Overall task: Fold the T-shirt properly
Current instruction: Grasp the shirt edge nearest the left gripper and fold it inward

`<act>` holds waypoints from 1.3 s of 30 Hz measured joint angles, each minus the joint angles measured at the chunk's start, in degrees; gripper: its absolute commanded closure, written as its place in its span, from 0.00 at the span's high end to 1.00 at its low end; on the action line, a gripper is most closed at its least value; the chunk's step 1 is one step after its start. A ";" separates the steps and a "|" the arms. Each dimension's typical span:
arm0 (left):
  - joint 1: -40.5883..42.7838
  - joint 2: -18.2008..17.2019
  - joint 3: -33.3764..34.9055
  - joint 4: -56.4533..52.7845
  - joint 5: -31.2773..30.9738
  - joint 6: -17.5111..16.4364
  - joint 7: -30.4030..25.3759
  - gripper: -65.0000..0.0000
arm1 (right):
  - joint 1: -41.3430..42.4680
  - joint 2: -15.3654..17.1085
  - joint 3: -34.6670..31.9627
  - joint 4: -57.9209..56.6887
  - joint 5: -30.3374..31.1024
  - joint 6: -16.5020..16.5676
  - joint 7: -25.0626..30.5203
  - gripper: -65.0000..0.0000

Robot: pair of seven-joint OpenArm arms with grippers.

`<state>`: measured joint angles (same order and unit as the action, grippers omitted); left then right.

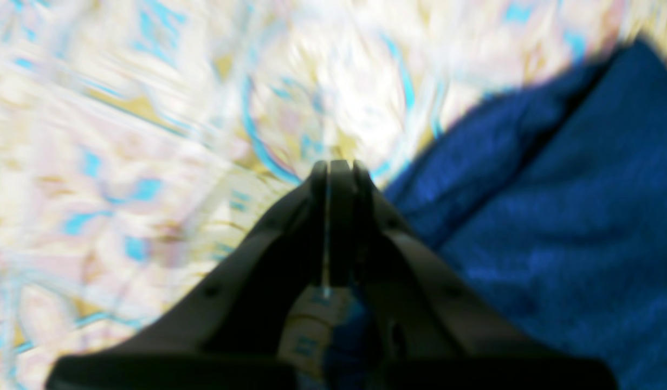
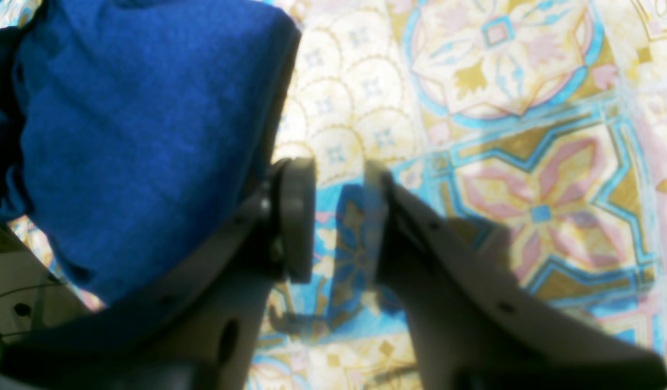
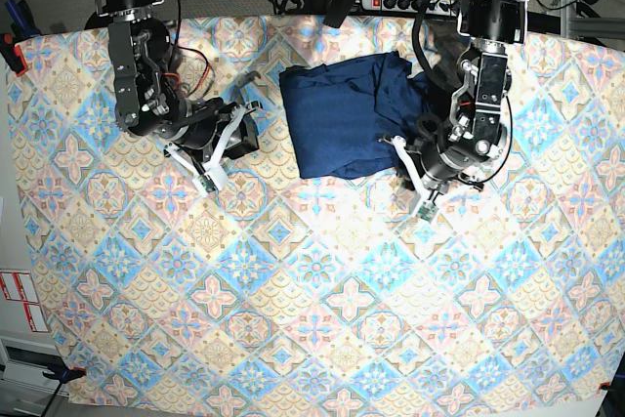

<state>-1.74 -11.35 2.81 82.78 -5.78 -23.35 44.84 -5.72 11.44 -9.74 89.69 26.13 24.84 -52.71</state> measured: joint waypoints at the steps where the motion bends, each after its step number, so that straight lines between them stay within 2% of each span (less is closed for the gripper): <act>1: 0.04 0.07 -0.94 1.03 0.15 -0.02 0.02 0.00 | -0.02 0.04 0.00 0.00 0.02 0.02 0.00 0.23; 5: -0.02 0.59 -3.87 5.51 0.44 0.52 0.17 0.00 | 0.02 -0.02 -0.02 0.00 0.04 0.00 0.02 0.23; 18: 7.34 0.81 -3.91 9.38 -0.22 0.15 0.79 0.00 | 0.17 0.02 -0.11 -0.17 -0.07 0.00 0.00 0.23; 22: 8.76 0.87 -3.93 11.85 -0.28 0.15 8.02 0.18 | 0.15 0.00 -0.11 -0.17 0.02 0.02 0.00 0.23; 26: 9.29 0.83 -3.93 14.12 -0.26 0.20 10.95 0.31 | 0.31 0.00 -0.11 -0.17 0.00 0.00 0.02 0.23; 33: 16.15 1.81 -9.64 21.42 -0.24 0.52 11.76 0.33 | 0.26 0.00 -0.11 -0.20 0.00 0.00 0.00 0.23; 39: 18.25 2.49 -12.76 21.22 -5.03 0.20 11.43 0.33 | 0.31 0.04 -0.11 -0.22 -0.02 0.00 0.02 0.23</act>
<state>16.51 -8.86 -9.96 104.01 -10.81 -23.16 56.27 -5.41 11.49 -9.85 89.47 26.11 24.84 -52.69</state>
